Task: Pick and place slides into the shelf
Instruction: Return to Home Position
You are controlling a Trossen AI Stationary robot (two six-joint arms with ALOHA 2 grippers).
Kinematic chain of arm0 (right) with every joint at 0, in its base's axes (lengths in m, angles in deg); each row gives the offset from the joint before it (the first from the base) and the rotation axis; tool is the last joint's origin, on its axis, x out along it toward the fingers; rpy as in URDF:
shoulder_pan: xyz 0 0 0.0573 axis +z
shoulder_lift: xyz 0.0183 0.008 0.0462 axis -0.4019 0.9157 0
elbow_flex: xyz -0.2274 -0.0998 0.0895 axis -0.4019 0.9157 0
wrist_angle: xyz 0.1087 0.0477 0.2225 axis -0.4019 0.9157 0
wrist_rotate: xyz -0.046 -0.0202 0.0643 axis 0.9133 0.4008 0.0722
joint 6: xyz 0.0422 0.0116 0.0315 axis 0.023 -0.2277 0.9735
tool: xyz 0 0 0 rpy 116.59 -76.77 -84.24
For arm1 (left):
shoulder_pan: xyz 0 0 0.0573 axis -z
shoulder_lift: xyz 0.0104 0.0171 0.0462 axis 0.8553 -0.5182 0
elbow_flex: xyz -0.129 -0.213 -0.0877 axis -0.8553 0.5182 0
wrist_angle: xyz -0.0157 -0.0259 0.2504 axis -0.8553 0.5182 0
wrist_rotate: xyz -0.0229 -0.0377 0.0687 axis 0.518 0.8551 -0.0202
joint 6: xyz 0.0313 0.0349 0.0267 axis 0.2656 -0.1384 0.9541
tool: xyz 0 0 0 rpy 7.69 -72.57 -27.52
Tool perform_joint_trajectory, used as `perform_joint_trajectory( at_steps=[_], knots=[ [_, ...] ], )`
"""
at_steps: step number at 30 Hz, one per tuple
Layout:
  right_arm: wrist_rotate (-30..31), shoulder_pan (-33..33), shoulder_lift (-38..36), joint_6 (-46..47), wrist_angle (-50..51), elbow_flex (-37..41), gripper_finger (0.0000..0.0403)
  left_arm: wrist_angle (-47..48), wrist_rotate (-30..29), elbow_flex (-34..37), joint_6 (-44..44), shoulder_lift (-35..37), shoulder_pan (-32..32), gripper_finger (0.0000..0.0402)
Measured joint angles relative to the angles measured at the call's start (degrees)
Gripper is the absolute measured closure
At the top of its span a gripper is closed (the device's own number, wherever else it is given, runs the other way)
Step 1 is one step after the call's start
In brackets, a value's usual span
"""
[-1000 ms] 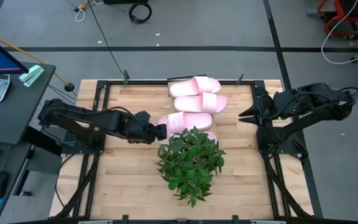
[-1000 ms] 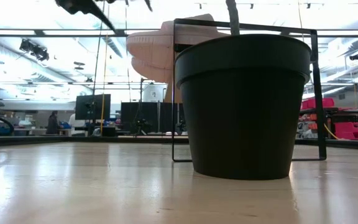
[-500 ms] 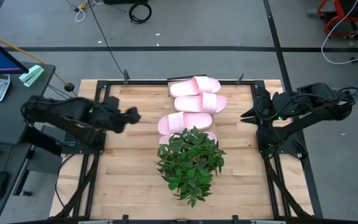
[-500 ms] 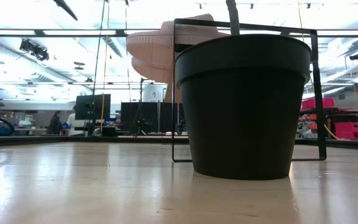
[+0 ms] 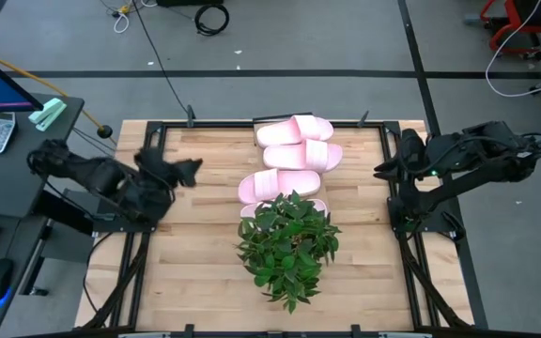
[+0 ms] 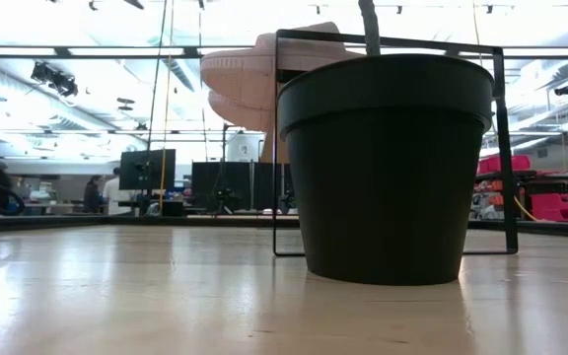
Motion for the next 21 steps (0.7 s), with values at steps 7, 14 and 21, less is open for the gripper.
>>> perform_joint_trajectory(
  at_steps=[7, 14, 21],
  knots=[
    [-0.03, 0.0, 0.78, 2.93, -1.17, 0.0, 0.0326, -45.1, -0.67, 24.12, 20.28, 6.83, 0.7, 0.0287],
    [-0.03, 0.0, 1.38, 6.83, -1.18, 0.0, 0.0326, -89.54, 18.3, 42.52, 58.58, 12.88, -7.49, 0.0392],
    [0.78, 0.0, 1.37, 9.92, -1.2, 0.0, 0.0326, -103.5, 45.48, 50.37, 72.45, 13.24, -20.09, 0.0396]
  ],
)
